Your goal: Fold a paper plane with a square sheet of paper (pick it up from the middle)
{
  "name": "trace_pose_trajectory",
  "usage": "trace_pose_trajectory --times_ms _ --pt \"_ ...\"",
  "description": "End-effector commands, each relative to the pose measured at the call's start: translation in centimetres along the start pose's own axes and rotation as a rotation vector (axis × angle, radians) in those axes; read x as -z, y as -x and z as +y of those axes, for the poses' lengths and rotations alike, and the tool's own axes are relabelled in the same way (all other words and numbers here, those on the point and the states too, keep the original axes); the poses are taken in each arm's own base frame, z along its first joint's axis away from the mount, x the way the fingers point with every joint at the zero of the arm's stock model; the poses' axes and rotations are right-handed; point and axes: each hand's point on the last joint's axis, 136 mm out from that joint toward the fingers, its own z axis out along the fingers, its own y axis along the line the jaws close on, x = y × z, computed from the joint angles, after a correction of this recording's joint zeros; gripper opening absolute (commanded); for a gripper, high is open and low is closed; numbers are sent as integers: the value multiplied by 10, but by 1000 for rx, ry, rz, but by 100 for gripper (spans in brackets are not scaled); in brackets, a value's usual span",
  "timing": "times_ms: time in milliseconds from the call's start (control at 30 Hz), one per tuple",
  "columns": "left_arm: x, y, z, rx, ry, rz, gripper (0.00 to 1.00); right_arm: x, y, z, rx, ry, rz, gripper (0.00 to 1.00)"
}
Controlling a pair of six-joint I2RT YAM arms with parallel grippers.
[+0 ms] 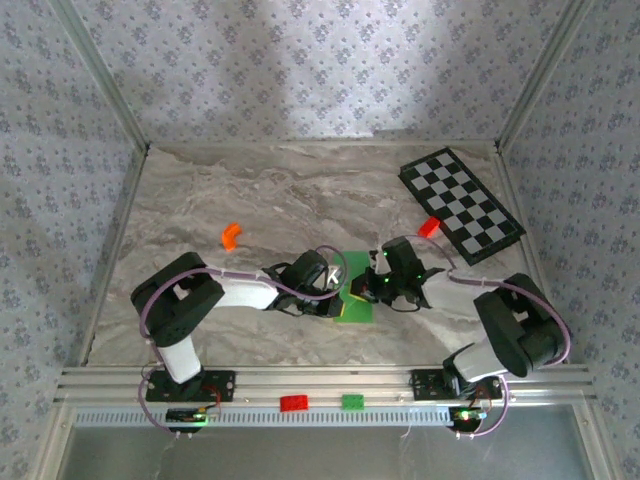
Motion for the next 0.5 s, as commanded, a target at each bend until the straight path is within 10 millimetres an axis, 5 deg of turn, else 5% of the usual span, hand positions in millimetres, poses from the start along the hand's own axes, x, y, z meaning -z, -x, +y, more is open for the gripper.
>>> trace_pose_trajectory --times_ms 0,167,467 --pt "-7 -21 22 40 72 69 0 -10 -12 -15 -39 -41 19 4" --pt "-9 -23 24 41 76 81 0 -11 -17 -34 -76 -78 35 3" --pt "-18 -30 31 55 77 103 0 15 24 -46 -119 -44 -87 3"
